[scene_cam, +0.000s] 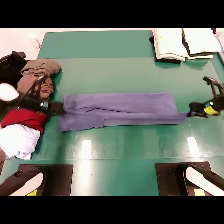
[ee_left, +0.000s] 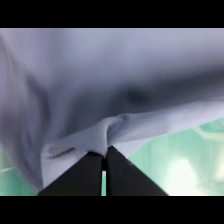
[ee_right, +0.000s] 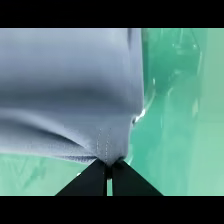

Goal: Fold the shirts.

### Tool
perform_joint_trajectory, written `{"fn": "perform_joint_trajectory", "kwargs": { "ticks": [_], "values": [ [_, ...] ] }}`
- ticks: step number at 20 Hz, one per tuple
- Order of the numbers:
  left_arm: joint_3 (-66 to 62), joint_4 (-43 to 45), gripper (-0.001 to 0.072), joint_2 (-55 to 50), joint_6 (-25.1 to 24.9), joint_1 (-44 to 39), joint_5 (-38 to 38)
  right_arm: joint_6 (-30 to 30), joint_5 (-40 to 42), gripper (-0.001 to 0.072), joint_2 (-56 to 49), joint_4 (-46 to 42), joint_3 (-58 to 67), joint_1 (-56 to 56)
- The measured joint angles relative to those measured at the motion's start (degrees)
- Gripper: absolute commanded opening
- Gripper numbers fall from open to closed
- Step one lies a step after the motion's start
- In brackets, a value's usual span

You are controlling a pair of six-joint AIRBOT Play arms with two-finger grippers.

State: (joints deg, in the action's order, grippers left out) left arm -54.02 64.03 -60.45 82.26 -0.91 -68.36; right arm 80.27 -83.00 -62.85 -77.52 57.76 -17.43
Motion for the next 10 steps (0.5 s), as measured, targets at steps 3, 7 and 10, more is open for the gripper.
{"fn": "perform_joint_trajectory", "kwargs": {
  "ticks": [3,7,10],
  "values": [
    [-7.8,0.5,0.0026,-11.1,-1.0,0.0,3.3,1.0,2.5,0.0018,-9.3,0.9,6.9,3.3],
    [-13.2,0.8,0.0478,-18.5,-1.3,0.1,6.4,1.2,5.0,0.0489,-18.7,6.7,15.3,5.2],
    [-15.1,0.5,0.0476,-20.2,-0.9,0.0,6.6,-0.6,5.7,0.0498,-22.7,12.6,19.7,4.3]
  ]
}}
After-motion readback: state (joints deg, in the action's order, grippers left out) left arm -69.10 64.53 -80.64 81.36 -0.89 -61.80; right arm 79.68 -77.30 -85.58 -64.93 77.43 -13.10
